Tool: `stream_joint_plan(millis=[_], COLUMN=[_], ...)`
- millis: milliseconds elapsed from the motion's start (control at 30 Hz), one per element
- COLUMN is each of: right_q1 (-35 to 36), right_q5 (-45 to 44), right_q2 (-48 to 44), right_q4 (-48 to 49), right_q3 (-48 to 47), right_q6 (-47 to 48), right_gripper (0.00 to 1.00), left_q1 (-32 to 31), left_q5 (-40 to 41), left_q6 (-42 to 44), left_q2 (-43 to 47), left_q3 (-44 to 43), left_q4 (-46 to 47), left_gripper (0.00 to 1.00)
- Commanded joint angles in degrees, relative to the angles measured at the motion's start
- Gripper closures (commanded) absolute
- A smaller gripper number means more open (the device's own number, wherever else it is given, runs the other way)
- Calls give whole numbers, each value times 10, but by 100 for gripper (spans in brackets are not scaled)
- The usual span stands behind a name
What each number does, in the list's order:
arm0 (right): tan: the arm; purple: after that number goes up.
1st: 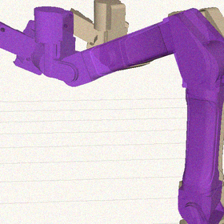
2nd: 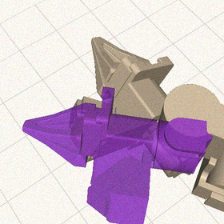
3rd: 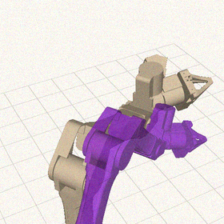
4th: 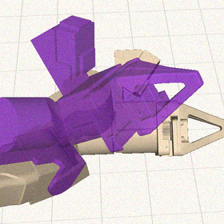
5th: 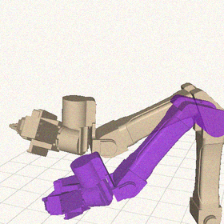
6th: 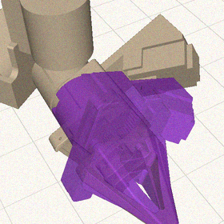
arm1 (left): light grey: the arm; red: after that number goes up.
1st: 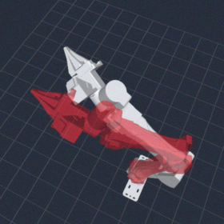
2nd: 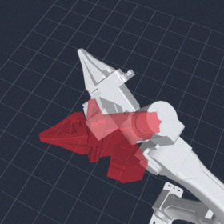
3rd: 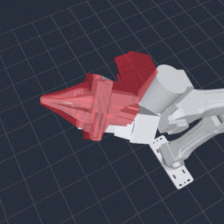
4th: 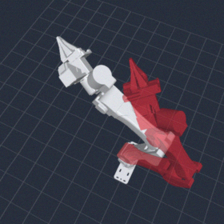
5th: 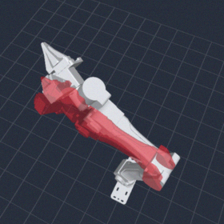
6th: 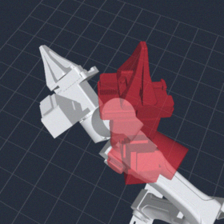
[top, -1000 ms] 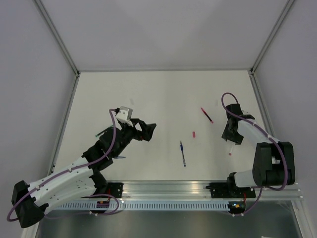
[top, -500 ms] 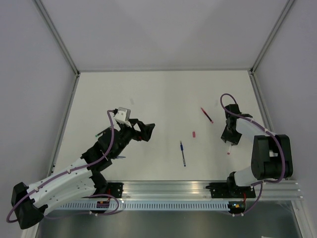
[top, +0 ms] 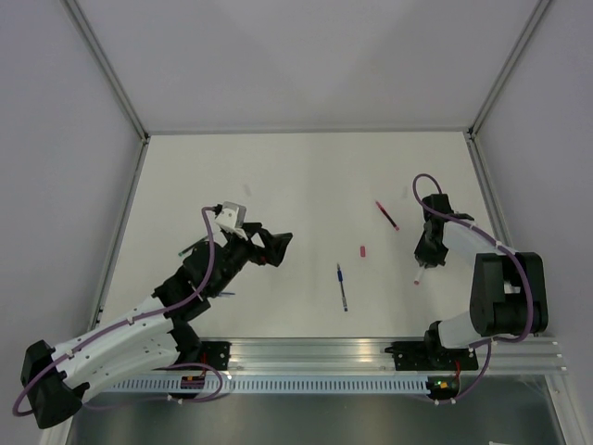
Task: Insert the pens into the pen caps
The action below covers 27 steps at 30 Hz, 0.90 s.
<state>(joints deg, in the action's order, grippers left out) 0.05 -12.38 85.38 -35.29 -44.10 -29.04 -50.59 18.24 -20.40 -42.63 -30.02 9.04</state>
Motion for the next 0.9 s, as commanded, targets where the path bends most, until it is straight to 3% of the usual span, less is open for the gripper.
stream_joint_plan(millis=[0,33,167,300,400,600,733,867], right_q1=[3,3,6,13,34,137,219,252], right_q5=[89,95,98,120,207,329,354,365], right_q2=[32,29,-6,-99,-178,-310,-375,-436], right_q4=[33,40,44,36,72,216,319,422], right_q3=[38,39,23,-23,-46,-10,37,109], right_q6=[-3,-1,3,19,33,5,-30,-92], right_gripper=[96,100,100,100,100,100,100,100], left_q1=[0,-1,-1,-1,-1,0,-1,0], left_q5=[-48,-57,-136,-215,-283,-386,-451,-484], left_q6=[17,15,8,-8,-22,-54,-75,-98], left_q2=[-3,-5,-20,-60,-87,-132,-154,-167], left_q3=[13,13,8,-9,-18,-31,-33,-22], left_q4=[52,55,73,83,99,138,170,213], left_gripper=[0,0,0,1,3,7,7,7])
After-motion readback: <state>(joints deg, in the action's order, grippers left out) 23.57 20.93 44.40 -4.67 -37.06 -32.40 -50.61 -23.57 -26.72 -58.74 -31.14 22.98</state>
